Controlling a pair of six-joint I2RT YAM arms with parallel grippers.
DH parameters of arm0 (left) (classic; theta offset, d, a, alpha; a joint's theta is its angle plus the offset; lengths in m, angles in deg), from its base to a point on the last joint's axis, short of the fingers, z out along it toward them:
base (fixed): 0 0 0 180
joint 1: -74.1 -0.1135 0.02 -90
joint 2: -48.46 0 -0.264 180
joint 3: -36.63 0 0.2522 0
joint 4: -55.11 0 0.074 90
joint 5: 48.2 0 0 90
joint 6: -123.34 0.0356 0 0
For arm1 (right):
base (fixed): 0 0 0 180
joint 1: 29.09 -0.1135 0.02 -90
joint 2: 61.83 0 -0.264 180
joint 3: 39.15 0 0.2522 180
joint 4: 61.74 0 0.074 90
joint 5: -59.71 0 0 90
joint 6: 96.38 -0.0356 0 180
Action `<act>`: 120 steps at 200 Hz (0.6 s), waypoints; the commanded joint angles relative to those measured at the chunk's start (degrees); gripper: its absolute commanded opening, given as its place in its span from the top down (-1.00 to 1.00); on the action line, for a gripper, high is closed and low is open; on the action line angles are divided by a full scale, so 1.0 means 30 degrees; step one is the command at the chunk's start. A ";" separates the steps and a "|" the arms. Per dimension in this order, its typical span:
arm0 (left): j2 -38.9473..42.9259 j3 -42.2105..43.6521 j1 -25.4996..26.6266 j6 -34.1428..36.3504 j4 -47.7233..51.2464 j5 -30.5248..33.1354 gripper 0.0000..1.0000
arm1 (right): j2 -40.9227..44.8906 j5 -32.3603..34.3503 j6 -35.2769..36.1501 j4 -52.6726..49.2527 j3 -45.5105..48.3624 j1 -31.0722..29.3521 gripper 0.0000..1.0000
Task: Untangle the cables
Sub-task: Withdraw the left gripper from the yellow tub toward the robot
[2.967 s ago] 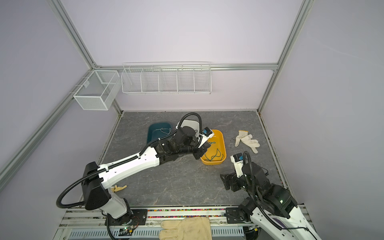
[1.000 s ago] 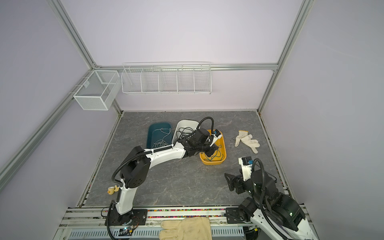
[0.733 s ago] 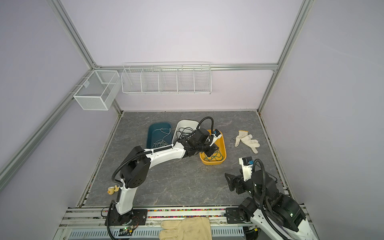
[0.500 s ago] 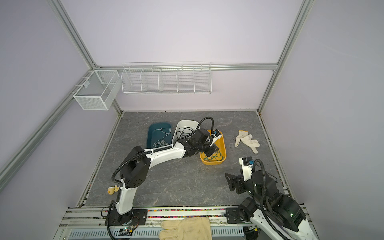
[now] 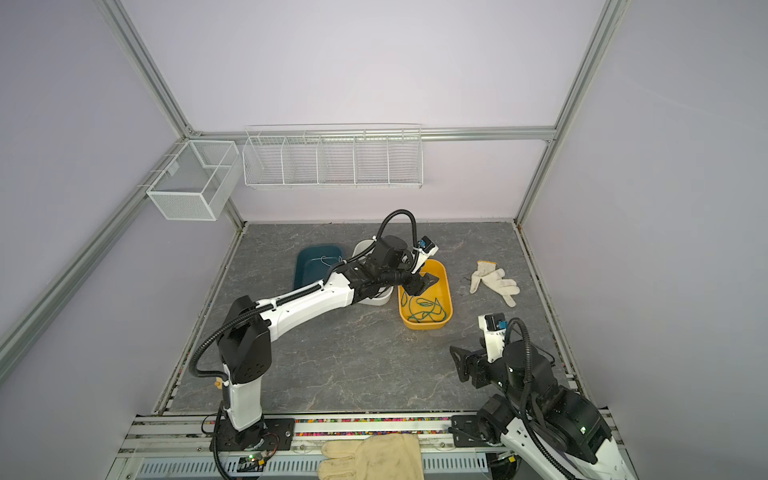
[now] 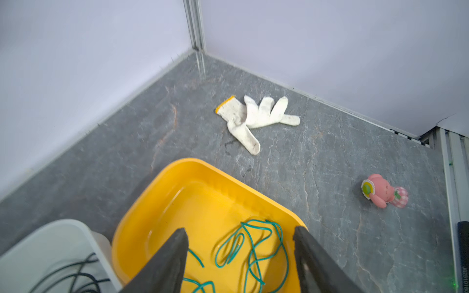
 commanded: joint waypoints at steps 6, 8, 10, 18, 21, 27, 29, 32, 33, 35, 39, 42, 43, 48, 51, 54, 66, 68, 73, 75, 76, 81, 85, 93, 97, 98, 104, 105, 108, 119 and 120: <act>0.1270 -0.0449 -0.0214 0.0343 0.0179 0.0059 -0.62 | 0.0196 0.0412 -0.0233 0.0323 0.0306 -0.0071 -0.76; 0.1381 -0.0428 -0.0230 0.0359 0.0178 0.0085 -0.66 | 0.0191 0.0423 -0.0222 0.0322 0.0306 -0.0076 -0.76; 0.1474 -0.0401 -0.0241 0.0356 0.0163 0.0099 -0.70 | 0.0189 0.0448 -0.0219 0.0322 0.0284 -0.0070 -0.76; 0.1927 -0.0234 -0.0299 0.0312 0.0005 0.0081 -0.89 | 0.0216 0.0590 -0.0269 0.0329 0.0275 -0.0073 -0.76; 0.2124 -0.0152 -0.0329 0.0267 -0.0056 0.0126 -0.98 | 0.0258 0.0648 -0.0302 0.0323 0.0284 -0.0075 -0.76; 0.2507 0.0028 -0.0404 0.0215 -0.0216 0.0132 -0.99 | 0.0326 0.0789 -0.0390 0.0337 0.0244 -0.0084 -0.76; 0.2650 0.0108 -0.0417 0.0217 -0.0272 0.0125 -0.99 | 0.0362 0.0840 -0.0393 0.0318 0.0247 -0.0065 -0.76; 0.2862 0.0203 -0.0446 0.0201 -0.0351 0.0132 -0.99 | 0.0397 0.0903 -0.0394 0.0321 0.0270 -0.0066 -0.76; 0.2936 0.0232 -0.0463 0.0199 -0.0379 0.0118 -0.99 | 0.0425 0.0914 -0.0394 0.0322 0.0259 -0.0062 -0.76; 0.3064 0.0313 -0.0490 0.0184 -0.0430 0.0136 -0.99 | 0.0424 0.0959 -0.0416 0.0322 0.0280 -0.0059 -0.76; 0.3350 0.0483 -0.0522 0.0166 -0.0512 0.0157 -0.99 | 0.0487 0.1029 -0.0474 0.0315 0.0263 -0.0069 -0.76; 0.3609 0.0605 -0.0558 0.0154 -0.0593 0.0161 -0.99 | 0.0512 0.1081 -0.0496 0.0321 0.0290 -0.0074 -0.76; 0.3675 0.0638 -0.0563 0.0161 -0.0618 0.0176 -0.99 | 0.0526 0.1105 -0.0504 0.0321 0.0298 -0.0066 -0.76; 0.4044 0.0860 -0.0610 0.0162 -0.0737 0.0213 -0.99 | 0.0566 0.1193 -0.0546 0.0322 0.0305 -0.0080 -0.76; 0.4281 0.1003 -0.0624 0.0128 -0.0812 0.0234 -0.99 | 0.0569 0.1240 -0.0571 0.0322 0.0321 -0.0086 -0.76; 0.4531 0.1149 -0.0652 0.0083 -0.0898 0.0285 -0.99 | 0.0603 0.1297 -0.0570 0.0318 0.0334 -0.0087 -0.76; 0.5615 0.1924 -0.0736 -0.0015 -0.1295 0.0410 -0.99 | 0.0585 0.1385 -0.0601 0.0322 0.0319 -0.0067 -0.76; 0.5822 0.2069 -0.0741 0.0013 -0.1377 0.0429 -0.99 | 0.0573 0.1399 -0.0600 0.0322 0.0332 -0.0082 -0.76; 0.6289 0.2415 -0.0769 -0.0051 -0.1550 0.0550 -0.99 | 0.0552 0.1434 -0.0641 0.0322 0.0335 -0.0085 -0.76; 0.6466 0.2580 -0.0772 -0.0047 -0.1609 0.0625 -0.99 | 0.0551 0.1491 -0.0671 0.0337 0.0321 -0.0065 -0.76; 0.6584 0.2637 -0.0772 -0.0056 -0.1624 0.0657 -0.99 | 0.0545 0.1501 -0.0679 0.0329 0.0328 -0.0076 -0.76; 0.7043 0.2992 -0.0779 -0.0092 -0.1716 0.0879 -0.99 | 0.0541 0.1575 -0.0713 0.0315 0.0335 -0.0066 -0.76; 0.7429 0.3285 -0.0795 -0.0102 -0.1748 0.1058 -0.99 | 0.0535 0.1623 -0.0744 0.0321 0.0350 -0.0073 -0.76; 0.8188 0.3811 -0.0815 -0.0257 -0.1699 0.1451 -0.99 | 0.0526 0.1693 -0.0800 0.0322 0.0307 -0.0071 -0.76; 0.8590 0.4146 -0.0819 -0.0319 -0.1682 0.1700 -0.99 | 0.0532 0.1701 -0.0804 0.0322 0.0292 -0.0072 -0.76; 0.8671 0.4225 -0.0825 -0.0324 -0.1675 0.1751 -0.99 | 0.0507 0.1709 -0.0819 0.0322 0.0270 -0.0080 -0.76; 0.9258 0.4720 -0.0831 -0.0376 -0.1626 0.2150 -0.99 | 0.0496 0.1716 -0.0881 0.0307 0.0274 -0.0058 -0.76; 0.9371 0.4776 -0.0831 -0.0396 -0.1617 0.2196 -0.99 | 0.0504 0.1730 -0.0887 0.0315 0.0275 -0.0058 -0.76; 0.9679 0.5078 -0.0831 -0.0480 -0.1606 0.2438 -0.99 | 0.0509 0.1727 -0.0913 0.0320 0.0277 -0.0058 -0.76; 1.0785 0.6052 -0.0843 -0.0617 -0.1331 0.3290 -0.99 | 0.0401 0.1852 -0.0951 0.0315 0.0203 -0.0084 -0.76; 1.0925 0.6130 -0.0852 -0.0649 -0.1309 0.3367 -0.99 | 0.0383 0.1887 -0.0951 0.0318 0.0196 -0.0086 -0.76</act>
